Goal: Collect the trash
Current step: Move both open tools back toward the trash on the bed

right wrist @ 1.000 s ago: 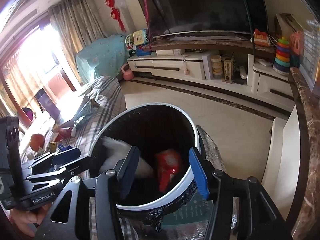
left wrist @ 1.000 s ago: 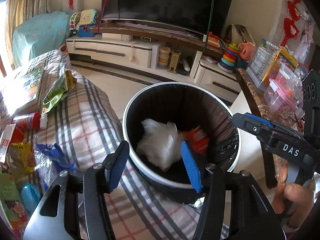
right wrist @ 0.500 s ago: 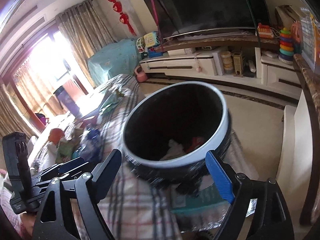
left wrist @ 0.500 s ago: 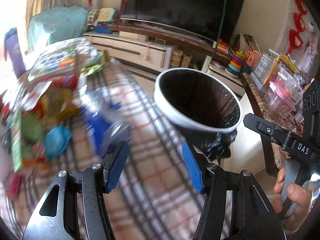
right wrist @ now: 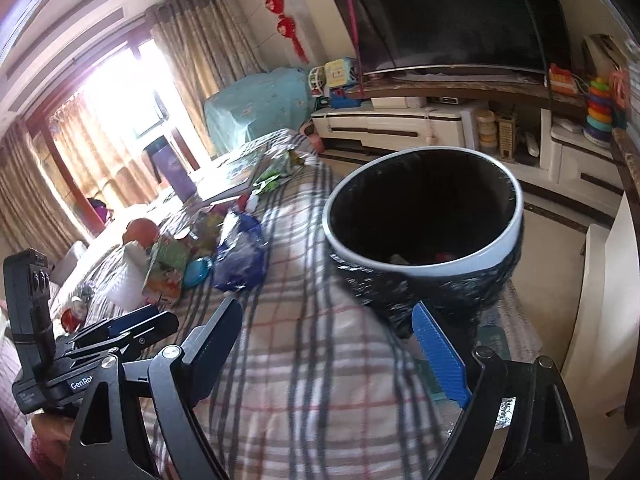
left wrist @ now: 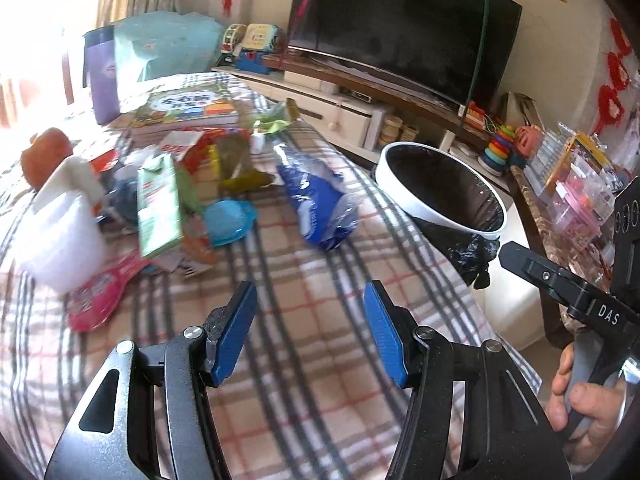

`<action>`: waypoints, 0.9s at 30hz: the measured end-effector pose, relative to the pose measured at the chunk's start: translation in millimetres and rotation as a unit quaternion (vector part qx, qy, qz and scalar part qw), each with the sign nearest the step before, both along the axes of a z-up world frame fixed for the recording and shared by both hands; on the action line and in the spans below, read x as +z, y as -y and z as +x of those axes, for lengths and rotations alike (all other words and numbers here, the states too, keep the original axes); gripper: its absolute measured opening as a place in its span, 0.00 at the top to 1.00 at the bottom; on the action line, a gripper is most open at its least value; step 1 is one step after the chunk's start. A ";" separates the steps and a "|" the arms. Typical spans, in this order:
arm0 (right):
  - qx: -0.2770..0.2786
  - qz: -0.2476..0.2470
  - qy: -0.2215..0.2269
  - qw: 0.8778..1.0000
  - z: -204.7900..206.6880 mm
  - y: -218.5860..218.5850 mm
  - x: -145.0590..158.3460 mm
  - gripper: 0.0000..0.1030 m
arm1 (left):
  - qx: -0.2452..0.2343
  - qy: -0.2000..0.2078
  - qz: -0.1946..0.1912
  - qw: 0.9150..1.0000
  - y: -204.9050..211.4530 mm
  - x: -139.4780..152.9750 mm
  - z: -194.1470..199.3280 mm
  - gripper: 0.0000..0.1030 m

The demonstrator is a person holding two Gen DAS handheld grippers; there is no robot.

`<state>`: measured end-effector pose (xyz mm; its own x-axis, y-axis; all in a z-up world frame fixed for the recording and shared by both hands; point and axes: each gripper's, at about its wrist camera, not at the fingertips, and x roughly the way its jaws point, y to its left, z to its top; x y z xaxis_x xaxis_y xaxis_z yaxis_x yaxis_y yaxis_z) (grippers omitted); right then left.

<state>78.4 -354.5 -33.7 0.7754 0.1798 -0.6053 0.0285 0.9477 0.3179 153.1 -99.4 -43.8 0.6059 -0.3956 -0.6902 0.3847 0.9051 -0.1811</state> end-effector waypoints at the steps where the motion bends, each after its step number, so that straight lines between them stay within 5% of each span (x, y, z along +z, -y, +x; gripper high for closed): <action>1: 0.002 -0.002 0.001 1.000 -0.6 -4.4 -0.4 0.14 | 0.004 0.001 -0.005 1.000 -5.9 0.8 -1.7 0.45; 21: 0.042 -0.024 0.024 0.999 -5.1 -68.3 -4.9 0.14 | 0.073 0.015 -0.006 0.997 -70.5 -4.8 -24.7 0.45; 27: 0.057 -0.037 0.018 0.998 -7.3 -85.6 -4.7 0.14 | 0.101 0.022 0.004 0.995 -93.8 -1.3 -38.4 0.35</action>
<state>71.1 -268.9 -38.3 0.7743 0.2233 -0.5920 -0.0911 0.9652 0.2449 114.6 -5.6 -45.0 0.7017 -0.2580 -0.6641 0.2031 0.9659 -0.1606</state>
